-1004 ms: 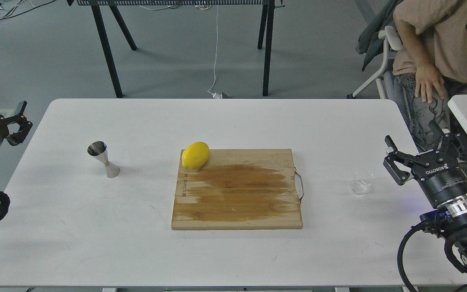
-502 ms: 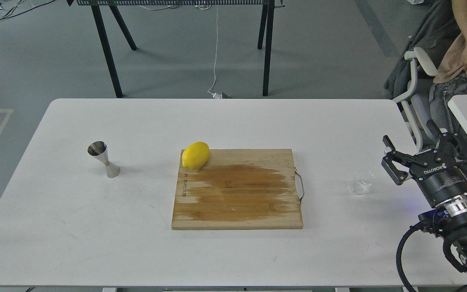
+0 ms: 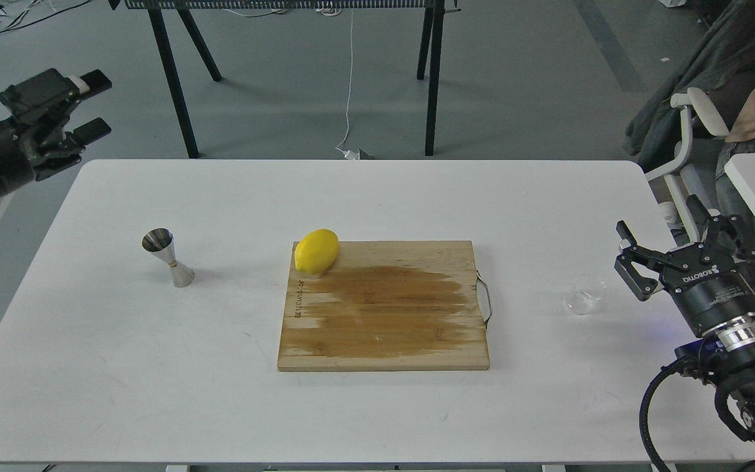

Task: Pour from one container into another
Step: 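Move the left gripper down toward the steel jigger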

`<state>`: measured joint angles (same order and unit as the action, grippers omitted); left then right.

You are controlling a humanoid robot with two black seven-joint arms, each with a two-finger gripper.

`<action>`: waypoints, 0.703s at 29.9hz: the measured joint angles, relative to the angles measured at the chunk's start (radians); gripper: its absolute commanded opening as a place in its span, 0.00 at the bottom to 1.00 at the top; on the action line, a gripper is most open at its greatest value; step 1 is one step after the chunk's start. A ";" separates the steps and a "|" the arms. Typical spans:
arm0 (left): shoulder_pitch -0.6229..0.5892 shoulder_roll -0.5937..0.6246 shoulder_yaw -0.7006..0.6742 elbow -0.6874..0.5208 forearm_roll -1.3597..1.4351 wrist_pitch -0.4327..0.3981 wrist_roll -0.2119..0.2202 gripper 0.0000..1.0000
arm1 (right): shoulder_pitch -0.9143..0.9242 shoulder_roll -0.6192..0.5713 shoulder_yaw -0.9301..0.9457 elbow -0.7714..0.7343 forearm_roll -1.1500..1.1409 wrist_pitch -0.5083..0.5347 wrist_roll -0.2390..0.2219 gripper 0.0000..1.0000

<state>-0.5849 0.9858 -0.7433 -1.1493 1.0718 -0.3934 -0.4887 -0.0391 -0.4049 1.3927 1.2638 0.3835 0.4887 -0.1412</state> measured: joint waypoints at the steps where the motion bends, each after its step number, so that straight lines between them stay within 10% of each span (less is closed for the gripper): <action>1: 0.022 0.006 0.001 -0.030 0.045 0.067 0.000 1.00 | -0.001 0.000 0.000 0.000 0.000 0.000 0.000 0.99; 11: 0.294 0.021 0.009 -0.127 0.335 0.829 0.000 1.00 | -0.008 -0.001 0.000 -0.009 -0.002 0.000 0.000 0.99; 21: 0.515 -0.078 0.037 -0.060 0.509 0.882 0.000 0.99 | -0.007 0.001 -0.001 -0.011 -0.002 0.000 0.000 0.99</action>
<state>-0.0697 0.9078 -0.7067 -1.2093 1.5809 0.4887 -0.4887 -0.0461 -0.4038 1.3914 1.2532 0.3819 0.4887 -0.1412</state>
